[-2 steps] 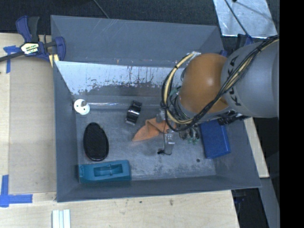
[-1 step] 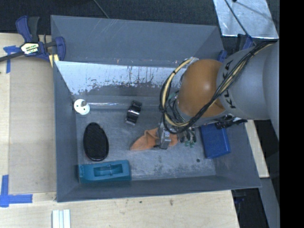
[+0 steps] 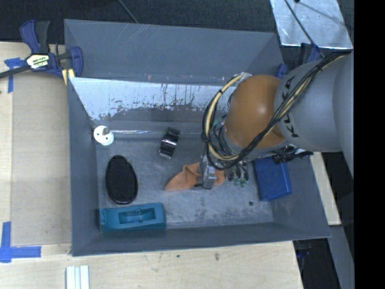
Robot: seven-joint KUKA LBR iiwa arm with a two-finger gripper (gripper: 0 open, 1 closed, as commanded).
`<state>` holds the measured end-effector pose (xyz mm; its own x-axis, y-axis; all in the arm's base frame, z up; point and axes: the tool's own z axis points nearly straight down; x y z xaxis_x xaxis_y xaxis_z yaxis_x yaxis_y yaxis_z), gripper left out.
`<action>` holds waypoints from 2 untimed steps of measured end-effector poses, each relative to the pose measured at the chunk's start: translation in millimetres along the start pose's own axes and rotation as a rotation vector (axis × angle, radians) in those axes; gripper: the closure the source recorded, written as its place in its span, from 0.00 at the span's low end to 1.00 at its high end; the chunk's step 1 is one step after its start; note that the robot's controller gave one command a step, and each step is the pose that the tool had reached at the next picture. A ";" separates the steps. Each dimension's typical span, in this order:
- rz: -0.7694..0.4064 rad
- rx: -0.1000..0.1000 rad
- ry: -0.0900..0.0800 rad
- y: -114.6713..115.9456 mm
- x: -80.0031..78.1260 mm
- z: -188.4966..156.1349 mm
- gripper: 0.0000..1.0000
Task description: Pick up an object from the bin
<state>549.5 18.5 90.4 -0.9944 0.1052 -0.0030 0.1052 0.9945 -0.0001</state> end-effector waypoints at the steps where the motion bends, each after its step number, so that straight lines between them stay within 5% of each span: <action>1: -0.002 -0.001 -0.003 5.8 -18.4 -95.2 0.00; 2: -0.002 -0.001 -0.001 5.7 -18.2 -93.9 0.00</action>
Offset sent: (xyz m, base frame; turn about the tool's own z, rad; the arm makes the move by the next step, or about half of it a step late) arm 0.0000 0.0000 0.0000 0.0000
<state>567.9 22.4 184.4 -0.9946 0.1033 -0.0043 0.1032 0.9947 0.0006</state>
